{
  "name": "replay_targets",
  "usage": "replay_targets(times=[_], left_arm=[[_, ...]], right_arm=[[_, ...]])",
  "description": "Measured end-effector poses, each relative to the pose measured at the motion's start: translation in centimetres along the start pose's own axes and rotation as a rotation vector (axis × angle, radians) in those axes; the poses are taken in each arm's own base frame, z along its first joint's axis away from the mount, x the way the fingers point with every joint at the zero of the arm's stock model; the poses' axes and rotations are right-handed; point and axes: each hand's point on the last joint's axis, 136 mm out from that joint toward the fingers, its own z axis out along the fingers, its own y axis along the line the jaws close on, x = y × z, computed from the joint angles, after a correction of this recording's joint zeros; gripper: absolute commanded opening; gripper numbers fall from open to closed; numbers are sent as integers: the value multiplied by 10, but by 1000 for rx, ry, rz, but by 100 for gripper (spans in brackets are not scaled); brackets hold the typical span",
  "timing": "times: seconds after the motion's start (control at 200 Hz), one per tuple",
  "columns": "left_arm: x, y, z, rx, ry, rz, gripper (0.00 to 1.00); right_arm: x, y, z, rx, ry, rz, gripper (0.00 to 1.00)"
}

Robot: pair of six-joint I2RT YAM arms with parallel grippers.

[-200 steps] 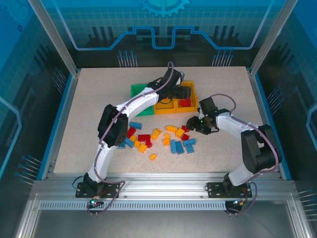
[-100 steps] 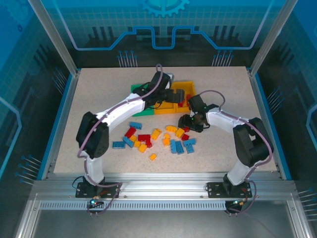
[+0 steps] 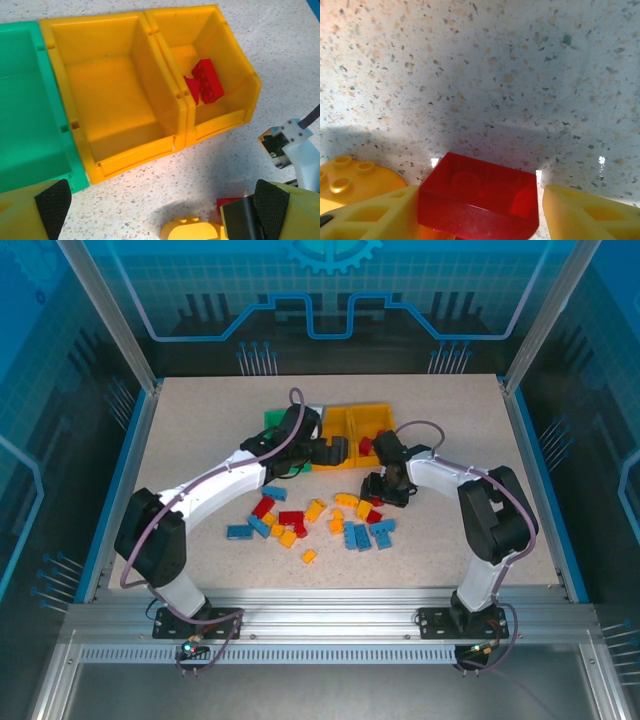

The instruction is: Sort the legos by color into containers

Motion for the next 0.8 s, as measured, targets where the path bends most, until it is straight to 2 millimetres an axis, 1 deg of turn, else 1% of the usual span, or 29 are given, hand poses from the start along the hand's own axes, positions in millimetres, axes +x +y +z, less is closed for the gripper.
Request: replay_targets(times=[0.15,0.32,0.435,0.57,0.64,0.7,0.745,0.8], left_arm=[[-2,6,-4,-11,-12,-7,99],[-4,6,-7,-7,-23,-9,99],[-1,8,-7,-10,-21,-9,99],[8,15,-7,-28,-8,-9,99],[13,21,-9,-41,-5,-10,99],[16,26,-12,-53,-2,-12,99],[19,29,-13,-61,2,-12,99],[25,33,-14,-76,13,-12,99]], right_arm=[[-1,-1,0,11,-5,7,52],[-4,-1,-1,18,-16,14,42],[-7,-2,-2,29,-20,12,42],[-10,-1,-6,37,-28,0,43],[-14,2,-14,31,-41,-10,43],[-23,7,-25,15,-66,-23,43],[-33,13,-36,-2,-94,-33,43],[-51,22,-52,-29,-142,-44,43]])
